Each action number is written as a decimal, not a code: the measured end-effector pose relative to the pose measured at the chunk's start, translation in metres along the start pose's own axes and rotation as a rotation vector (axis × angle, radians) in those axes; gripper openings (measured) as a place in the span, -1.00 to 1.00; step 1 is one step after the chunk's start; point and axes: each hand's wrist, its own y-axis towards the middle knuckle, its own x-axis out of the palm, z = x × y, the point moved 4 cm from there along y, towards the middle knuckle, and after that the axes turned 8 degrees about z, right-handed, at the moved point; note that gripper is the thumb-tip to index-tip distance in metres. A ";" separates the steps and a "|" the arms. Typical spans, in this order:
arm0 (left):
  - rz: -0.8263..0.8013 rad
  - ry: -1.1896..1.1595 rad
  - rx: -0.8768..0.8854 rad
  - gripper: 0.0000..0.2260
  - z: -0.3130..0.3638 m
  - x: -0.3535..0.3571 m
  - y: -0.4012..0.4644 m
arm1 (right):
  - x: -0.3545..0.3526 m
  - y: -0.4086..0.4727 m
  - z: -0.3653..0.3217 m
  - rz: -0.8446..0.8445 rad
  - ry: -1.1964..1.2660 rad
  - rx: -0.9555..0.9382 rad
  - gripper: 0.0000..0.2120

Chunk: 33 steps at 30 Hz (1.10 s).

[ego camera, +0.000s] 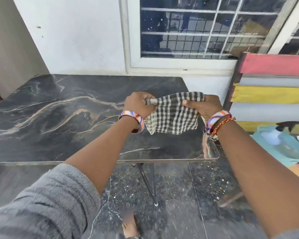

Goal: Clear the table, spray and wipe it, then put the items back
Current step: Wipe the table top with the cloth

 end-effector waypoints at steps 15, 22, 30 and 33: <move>-0.422 -0.654 -0.748 -0.39 0.035 0.111 0.012 | -0.072 0.045 0.050 -0.125 0.253 0.159 -0.17; -0.580 -0.814 -0.842 -0.80 0.053 0.209 0.055 | -0.122 0.117 0.096 -0.083 0.261 0.358 -0.01; -0.779 -0.470 -0.733 -0.47 0.100 0.315 0.082 | -0.196 0.155 0.116 -0.118 0.064 0.361 -0.10; -0.730 -0.362 -0.620 -0.47 0.119 0.348 0.085 | -0.232 0.168 0.136 -0.028 0.097 0.415 -0.02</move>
